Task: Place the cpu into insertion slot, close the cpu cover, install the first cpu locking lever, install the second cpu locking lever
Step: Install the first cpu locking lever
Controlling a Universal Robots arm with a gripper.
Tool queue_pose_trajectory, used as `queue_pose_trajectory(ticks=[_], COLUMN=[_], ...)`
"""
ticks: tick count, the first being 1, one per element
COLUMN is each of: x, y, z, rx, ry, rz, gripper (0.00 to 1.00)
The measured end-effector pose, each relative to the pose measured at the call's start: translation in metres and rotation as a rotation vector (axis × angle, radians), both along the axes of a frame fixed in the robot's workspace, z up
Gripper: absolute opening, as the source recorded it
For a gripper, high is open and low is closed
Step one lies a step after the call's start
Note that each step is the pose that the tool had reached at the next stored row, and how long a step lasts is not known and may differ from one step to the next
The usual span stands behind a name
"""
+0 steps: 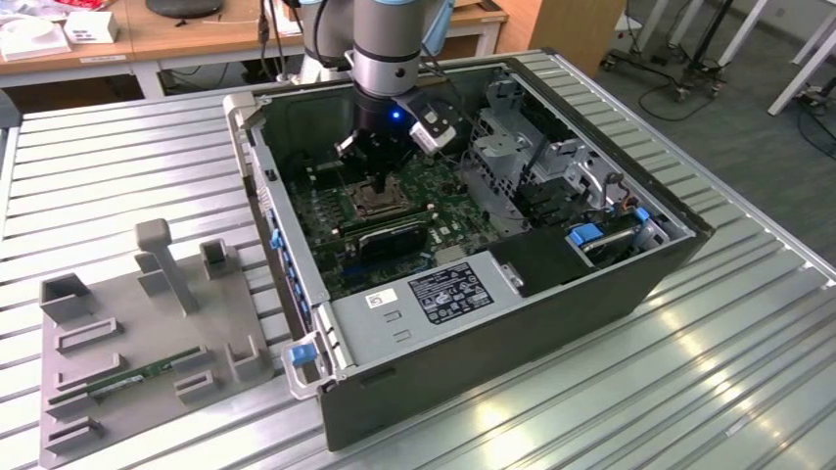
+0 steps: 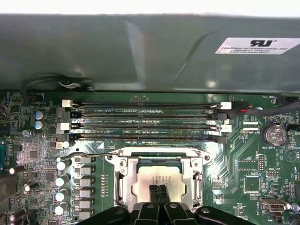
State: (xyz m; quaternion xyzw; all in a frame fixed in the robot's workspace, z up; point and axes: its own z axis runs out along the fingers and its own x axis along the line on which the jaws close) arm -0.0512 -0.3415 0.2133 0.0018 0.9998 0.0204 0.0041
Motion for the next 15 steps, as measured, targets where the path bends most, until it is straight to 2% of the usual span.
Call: queue_pose_trajectory(ticks=[3,10,15], x=[0.0,0.0,0.0], y=[-0.0001,0.0,0.0], z=[0.0007,0.0067,0.007], rx=[-0.0006,-0.0001,0.0001], ry=[0.0003,0.0,-0.0001], rz=[0.0,0.0,0.0], gripper=[0.11,0.11,0.11])
